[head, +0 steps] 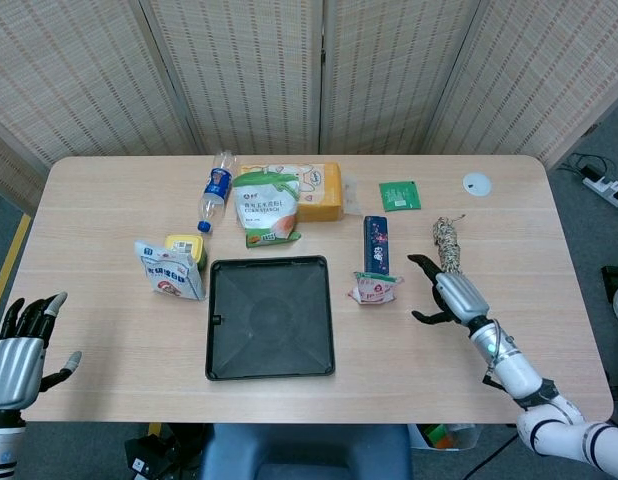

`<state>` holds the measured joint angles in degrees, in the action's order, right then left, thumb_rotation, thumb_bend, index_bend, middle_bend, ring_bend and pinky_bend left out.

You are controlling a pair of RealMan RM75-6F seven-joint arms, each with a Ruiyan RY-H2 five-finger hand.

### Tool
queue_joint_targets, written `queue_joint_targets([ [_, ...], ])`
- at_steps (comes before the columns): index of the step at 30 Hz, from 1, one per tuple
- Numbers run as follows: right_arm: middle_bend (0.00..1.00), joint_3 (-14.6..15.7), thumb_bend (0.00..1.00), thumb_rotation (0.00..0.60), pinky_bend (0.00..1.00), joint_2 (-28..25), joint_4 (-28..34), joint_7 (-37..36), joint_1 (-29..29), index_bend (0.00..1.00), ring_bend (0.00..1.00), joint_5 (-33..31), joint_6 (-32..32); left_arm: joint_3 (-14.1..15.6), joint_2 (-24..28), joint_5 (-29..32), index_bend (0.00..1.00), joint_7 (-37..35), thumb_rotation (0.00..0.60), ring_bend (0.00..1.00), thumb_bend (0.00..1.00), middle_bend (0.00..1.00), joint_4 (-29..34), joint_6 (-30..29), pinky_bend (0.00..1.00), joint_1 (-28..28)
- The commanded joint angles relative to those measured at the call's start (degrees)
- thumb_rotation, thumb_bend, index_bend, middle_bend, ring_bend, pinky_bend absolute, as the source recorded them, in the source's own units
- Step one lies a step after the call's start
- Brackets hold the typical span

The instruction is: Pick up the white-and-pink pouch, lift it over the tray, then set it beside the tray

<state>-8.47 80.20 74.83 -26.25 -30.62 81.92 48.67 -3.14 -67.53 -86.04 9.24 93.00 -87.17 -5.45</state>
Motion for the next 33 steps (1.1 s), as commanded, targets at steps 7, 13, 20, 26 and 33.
queue_joint_targets([
  [7,0.11,-0.17,0.29,0.6,0.78,8.07,-9.91,-6.33,-6.55,0.0,0.8,0.66,-5.48,0.08,0.24,0.69,0.07,-0.47,0.6,0.14,0.33,0.15,0.02,0.16,0.04,0.35],
  [13,0.12,0.65,0.29,0.6,0.78,11.66,-14.71,-9.8,-8.64,0.01,0.8,1.51,-6.57,0.02,0.25,0.76,0.07,-1.0,0.6,0.14,0.33,0.15,0.26,0.7,0.04,0.08],
  [20,0.25,1.54,0.29,0.6,0.85,16.91,-20.36,-12.23,-9.89,0.18,0.86,2.54,-5.09,-0.02,0.3,0.91,0.07,-1.41,0.6,0.14,0.33,0.15,0.28,0.77,0.04,0.1],
  [26,0.36,1.57,0.29,0.6,0.92,19.02,-20.91,-11.19,-9.52,0.35,0.92,1.74,-3.31,0.02,0.36,1.06,0.07,-2.02,0.6,0.14,0.33,0.15,-0.13,0.51,0.04,0.39],
  [33,0.39,0.6,0.3,0.6,0.93,16.53,-13.1,-6.55,-7.32,0.37,0.93,-3.55,-3.96,0.18,0.13,1.1,0.07,-3.1,0.6,0.14,0.33,0.15,-1.12,0.63,0.04,0.55],
])
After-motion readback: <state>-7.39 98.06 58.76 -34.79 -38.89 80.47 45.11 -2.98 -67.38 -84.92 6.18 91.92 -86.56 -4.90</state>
